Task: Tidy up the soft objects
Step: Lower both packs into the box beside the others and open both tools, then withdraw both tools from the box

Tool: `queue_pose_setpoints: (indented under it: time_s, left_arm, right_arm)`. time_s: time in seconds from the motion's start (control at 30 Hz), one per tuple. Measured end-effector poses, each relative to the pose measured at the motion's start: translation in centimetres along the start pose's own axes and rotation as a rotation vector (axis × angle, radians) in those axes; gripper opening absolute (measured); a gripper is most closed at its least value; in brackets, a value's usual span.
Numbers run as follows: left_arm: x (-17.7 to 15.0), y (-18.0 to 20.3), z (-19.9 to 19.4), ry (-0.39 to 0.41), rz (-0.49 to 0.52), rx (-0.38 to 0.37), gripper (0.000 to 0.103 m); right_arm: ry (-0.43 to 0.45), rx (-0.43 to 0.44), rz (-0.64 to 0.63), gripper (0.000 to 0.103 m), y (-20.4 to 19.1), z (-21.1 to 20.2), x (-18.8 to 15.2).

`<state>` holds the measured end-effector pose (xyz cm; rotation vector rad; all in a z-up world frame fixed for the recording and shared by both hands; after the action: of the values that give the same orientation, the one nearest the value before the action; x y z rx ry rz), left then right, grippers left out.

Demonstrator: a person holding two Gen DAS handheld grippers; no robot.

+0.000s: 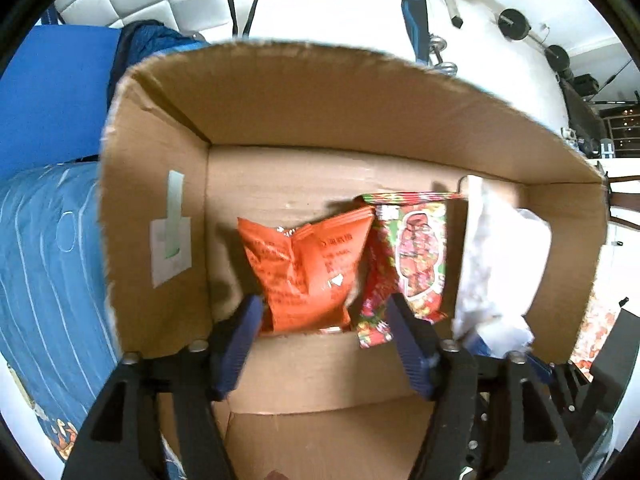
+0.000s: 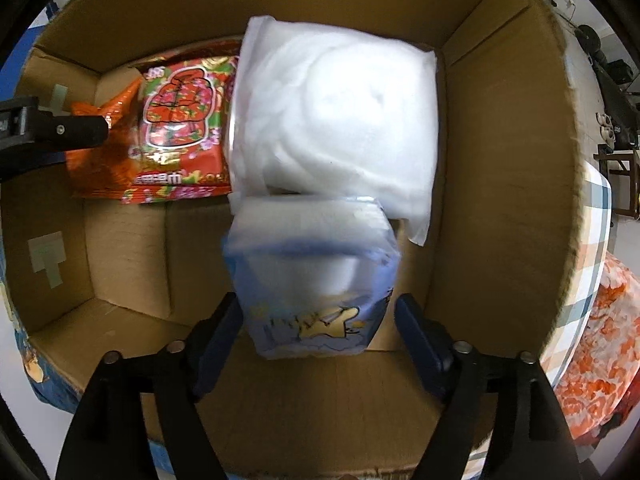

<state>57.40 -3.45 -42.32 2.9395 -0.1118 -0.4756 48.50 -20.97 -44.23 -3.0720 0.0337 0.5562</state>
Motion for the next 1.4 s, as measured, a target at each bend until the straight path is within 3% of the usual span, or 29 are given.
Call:
queue_pose_setpoints:
  time_s: [0.07,0.17,0.27,0.57,0.73,1.0,1.4]
  left_arm:
    - [-0.7,0.2,-1.0,0.025,0.002,0.001,0.09]
    - [-2.1,-0.2,-2.8,0.085,0.004,0.031,0.096]
    - [-4.7,-0.8,-3.3,0.128,-0.008,0.022,0.101]
    - [-10.7,0.4,-5.2,0.28,-0.015,-0.033,0.101]
    - [-14.6,1.0,-6.6,0.348,0.023,0.018,0.101]
    - [-21.3,2.7,-10.1,0.477,0.056,0.029,0.101]
    - [-28.0,4.9,-13.7,0.574,0.088,0.052,0.101]
  right_arm:
    - [0.021,0.003,0.004,0.093,-0.8,-0.6,-0.8]
    - [0.06,0.005,0.019,0.102,-0.7,-1.9,-1.6]
    - [0.109,0.013,0.032,0.103,-0.5,-3.0,-2.5]
    - [0.237,0.013,0.017,0.103,-0.6,-5.8,-6.2]
    - [0.309,0.004,0.003,0.103,-1.1,-7.9,-10.3]
    - [0.394,0.036,-0.009,0.103,-0.9,-11.1,-15.8]
    - [0.554,0.045,-0.001,0.103,0.1,-17.4,-23.5]
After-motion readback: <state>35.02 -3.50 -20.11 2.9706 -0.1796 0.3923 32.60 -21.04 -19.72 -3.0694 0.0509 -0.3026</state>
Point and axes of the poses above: each gripper's, at about its wrist camera, not at the fingertips, and z roughly the way its jaws point, y to its right, x to its top, the point moved 5 cm from there along z, roughly the way its jaws point, and after that the axes turned 10 degrees about -y, right-handed, at the moved point
